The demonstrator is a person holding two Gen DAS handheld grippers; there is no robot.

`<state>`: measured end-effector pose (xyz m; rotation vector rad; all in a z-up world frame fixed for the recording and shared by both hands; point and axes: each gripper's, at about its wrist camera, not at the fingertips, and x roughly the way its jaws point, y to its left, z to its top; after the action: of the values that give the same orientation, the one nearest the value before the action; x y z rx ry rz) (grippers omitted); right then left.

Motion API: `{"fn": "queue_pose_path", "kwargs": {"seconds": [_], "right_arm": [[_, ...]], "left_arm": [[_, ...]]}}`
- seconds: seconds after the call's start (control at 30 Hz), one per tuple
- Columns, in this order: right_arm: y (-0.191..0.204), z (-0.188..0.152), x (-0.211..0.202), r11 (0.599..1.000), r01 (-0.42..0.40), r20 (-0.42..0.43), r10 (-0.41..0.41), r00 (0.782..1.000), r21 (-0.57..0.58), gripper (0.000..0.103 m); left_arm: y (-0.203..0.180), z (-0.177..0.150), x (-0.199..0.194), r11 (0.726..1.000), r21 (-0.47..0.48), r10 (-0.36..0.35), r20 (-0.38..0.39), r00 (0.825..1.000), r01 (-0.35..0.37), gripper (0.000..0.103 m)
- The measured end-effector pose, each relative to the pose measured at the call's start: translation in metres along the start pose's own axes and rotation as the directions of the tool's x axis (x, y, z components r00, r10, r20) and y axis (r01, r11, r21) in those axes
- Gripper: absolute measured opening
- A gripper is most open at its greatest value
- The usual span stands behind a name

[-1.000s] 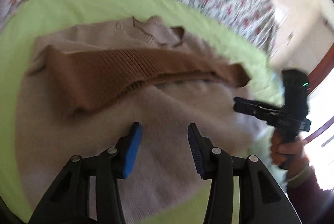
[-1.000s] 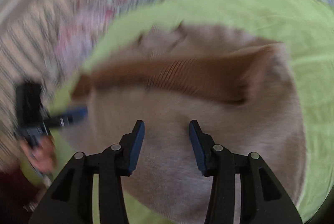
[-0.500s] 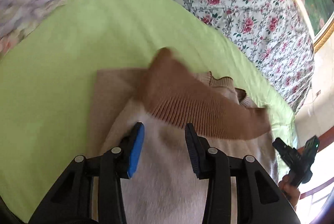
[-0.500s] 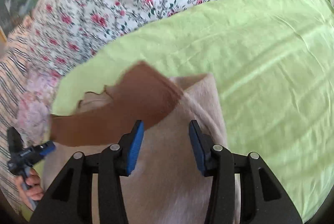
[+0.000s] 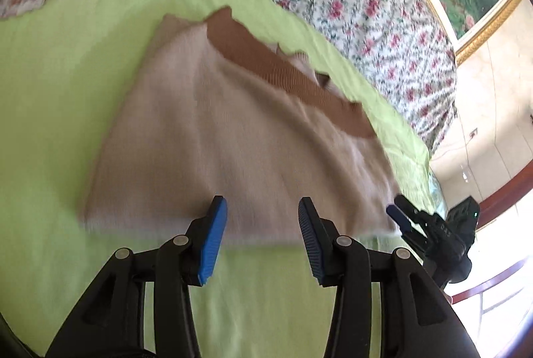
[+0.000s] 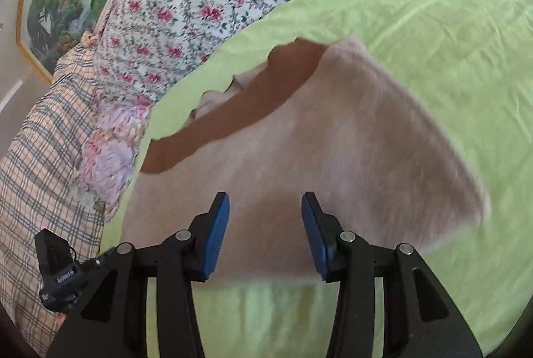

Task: Fold small clothes
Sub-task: 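Fold the hem up toward the collar with both grippers and release, then grasp the folded sweater edge with the left gripper while the right gripper grasps the other edge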

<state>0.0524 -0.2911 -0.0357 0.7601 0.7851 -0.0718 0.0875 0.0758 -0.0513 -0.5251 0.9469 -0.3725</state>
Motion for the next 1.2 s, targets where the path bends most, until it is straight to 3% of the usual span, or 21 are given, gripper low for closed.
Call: {"fn": "queue_pose_path", "kwargs": {"seconds": [0.27, 0.37, 0.63, 0.73, 0.93, 1.03, 1.1, 1.17, 1.2], "right_arm": [[0.012, -0.025, -0.011, 0.999, -0.015, -0.024, 0.015, 1.0, -0.032, 0.047], [0.014, -0.031, -0.015, 0.999, -0.016, -0.026, 0.015, 1.0, -0.04, 0.047], [0.018, -0.037, -0.019, 0.998, -0.028, -0.039, 0.026, 0.999, -0.05, 0.047], [0.021, -0.036, -0.019, 0.998, -0.04, -0.043, 0.038, 0.998, -0.056, 0.047], [0.024, -0.029, -0.017, 0.997, -0.049, -0.05, 0.047, 0.998, -0.055, 0.047], [0.025, -0.027, -0.016, 0.997, -0.052, -0.05, 0.049, 0.998, -0.057, 0.047], [0.023, -0.022, -0.015, 0.997, -0.053, -0.052, 0.05, 0.997, -0.059, 0.047], [0.02, -0.015, -0.011, 0.997, -0.056, -0.055, 0.053, 0.997, -0.056, 0.047], [0.02, -0.013, -0.011, 0.997, -0.056, -0.056, 0.053, 0.997, -0.054, 0.047]], "left_arm": [[-0.006, -0.047, 0.003, 1.0, -0.015, -0.024, -0.068, 0.997, 0.023, 0.045], [-0.01, -0.051, 0.003, 1.0, -0.021, -0.024, -0.061, 0.998, 0.023, 0.051], [0.0, -0.028, 0.012, 0.992, -0.122, -0.033, -0.007, 0.999, 0.032, 0.068], [0.014, -0.016, 0.018, 0.979, -0.199, -0.044, 0.024, 0.999, 0.048, 0.068], [0.03, 0.013, 0.024, 0.964, -0.265, 0.01, 0.098, 0.995, 0.016, 0.067], [0.037, 0.026, 0.026, 0.961, -0.274, 0.059, 0.125, 0.99, -0.023, 0.061], [0.042, 0.032, 0.028, 0.961, -0.272, 0.093, 0.127, 0.987, -0.056, 0.048], [0.042, 0.041, 0.031, 0.962, -0.258, 0.124, 0.122, 0.985, -0.089, 0.041], [0.041, 0.043, 0.03, 0.963, -0.252, 0.134, 0.125, 0.983, -0.099, 0.029]]}}
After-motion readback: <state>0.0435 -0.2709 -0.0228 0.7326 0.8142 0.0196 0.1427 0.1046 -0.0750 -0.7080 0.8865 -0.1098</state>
